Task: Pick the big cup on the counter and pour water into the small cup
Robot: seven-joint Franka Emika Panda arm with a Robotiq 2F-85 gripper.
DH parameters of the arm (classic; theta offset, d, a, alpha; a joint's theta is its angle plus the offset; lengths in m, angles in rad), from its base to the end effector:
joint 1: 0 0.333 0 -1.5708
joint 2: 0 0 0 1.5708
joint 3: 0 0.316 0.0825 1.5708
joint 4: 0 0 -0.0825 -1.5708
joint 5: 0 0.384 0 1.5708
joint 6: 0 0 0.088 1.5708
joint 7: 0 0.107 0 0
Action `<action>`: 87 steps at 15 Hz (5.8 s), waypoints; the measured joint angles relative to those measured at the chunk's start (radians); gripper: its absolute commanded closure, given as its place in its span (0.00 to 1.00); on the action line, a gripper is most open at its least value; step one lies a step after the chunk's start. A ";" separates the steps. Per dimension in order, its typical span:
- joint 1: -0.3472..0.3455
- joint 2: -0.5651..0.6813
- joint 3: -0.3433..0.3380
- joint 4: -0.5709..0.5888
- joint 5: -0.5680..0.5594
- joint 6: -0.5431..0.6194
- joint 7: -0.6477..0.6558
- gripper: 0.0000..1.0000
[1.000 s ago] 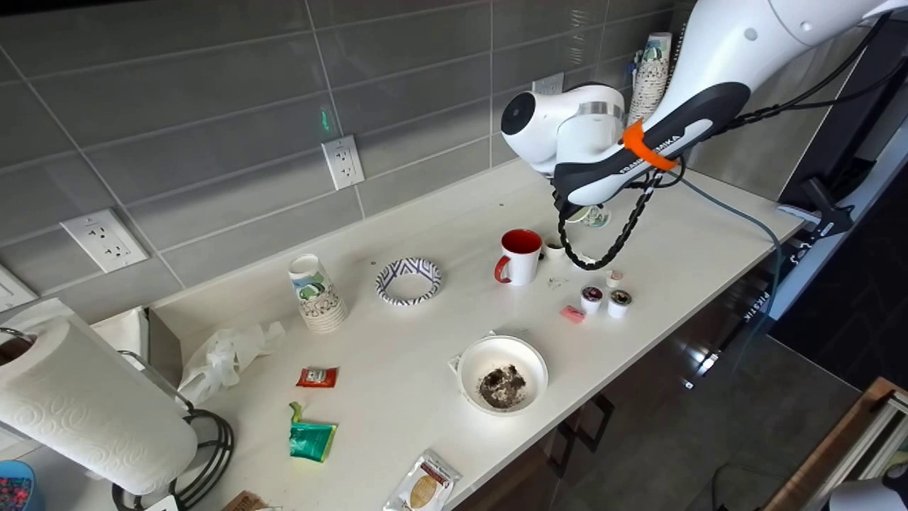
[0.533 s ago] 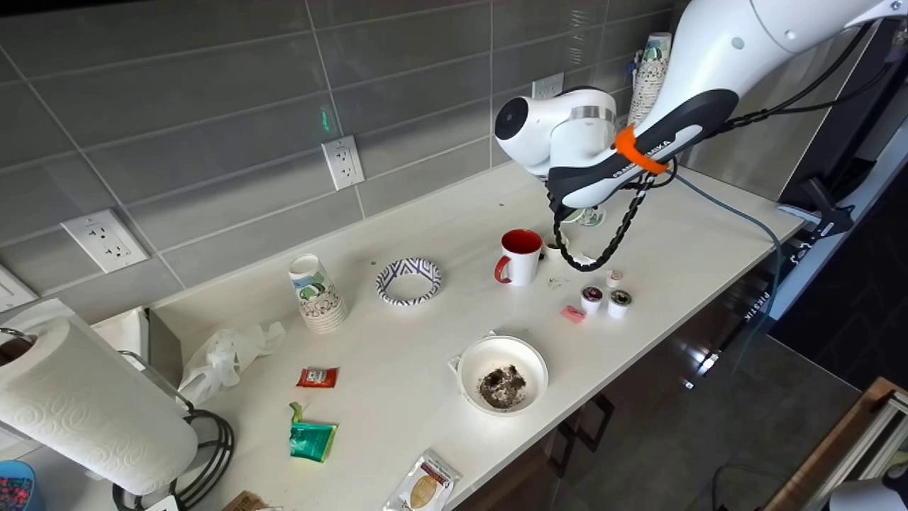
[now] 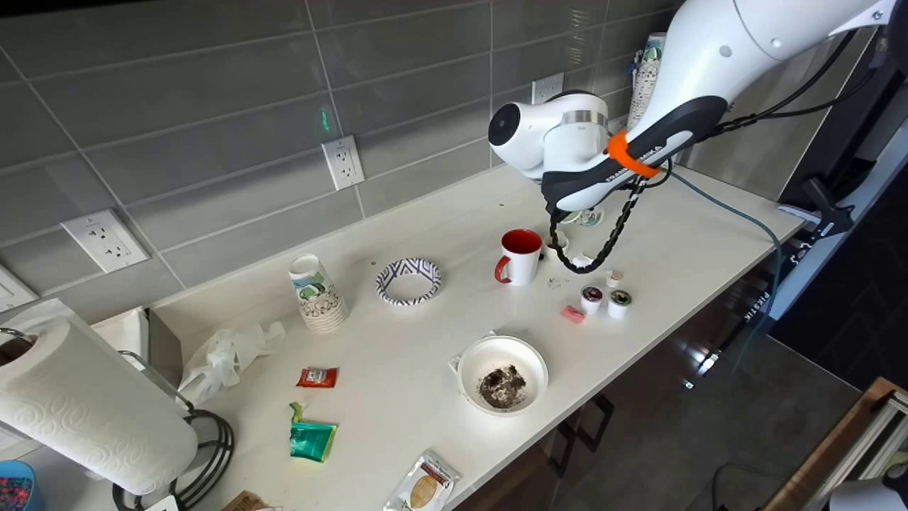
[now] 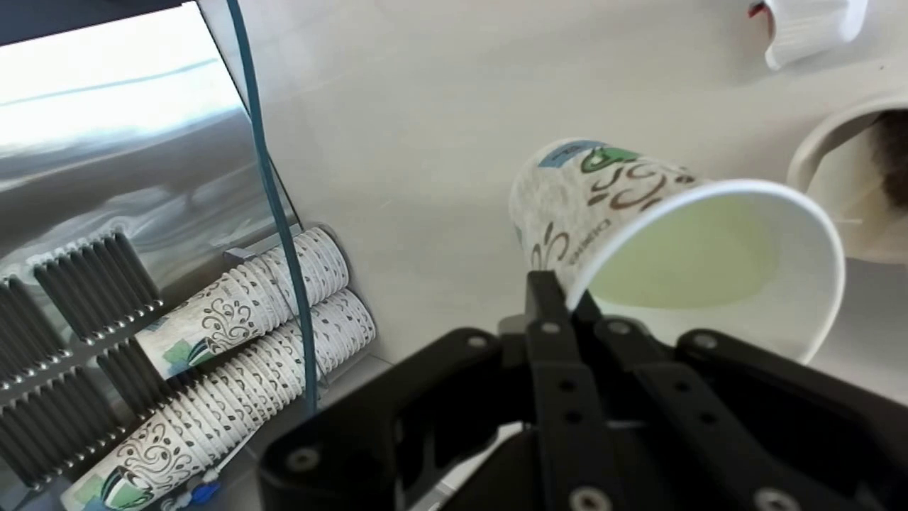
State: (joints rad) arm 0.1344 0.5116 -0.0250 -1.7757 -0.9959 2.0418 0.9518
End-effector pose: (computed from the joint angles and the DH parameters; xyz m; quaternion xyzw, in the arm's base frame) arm 0.6476 0.0257 0.2727 0.9027 -0.1108 0.1095 0.4011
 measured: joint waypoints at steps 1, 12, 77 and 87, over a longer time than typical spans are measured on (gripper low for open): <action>0.003 0.003 0.000 0.003 -0.002 -0.006 -0.001 0.99; 0.011 0.017 0.000 0.021 -0.025 -0.031 -0.011 0.99; 0.052 0.030 0.008 0.050 -0.116 -0.163 -0.028 0.99; 0.032 0.018 0.019 0.064 -0.045 -0.163 0.012 0.99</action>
State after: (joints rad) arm 0.1663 0.5294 -0.0057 -1.7114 -1.0407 1.8787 0.9638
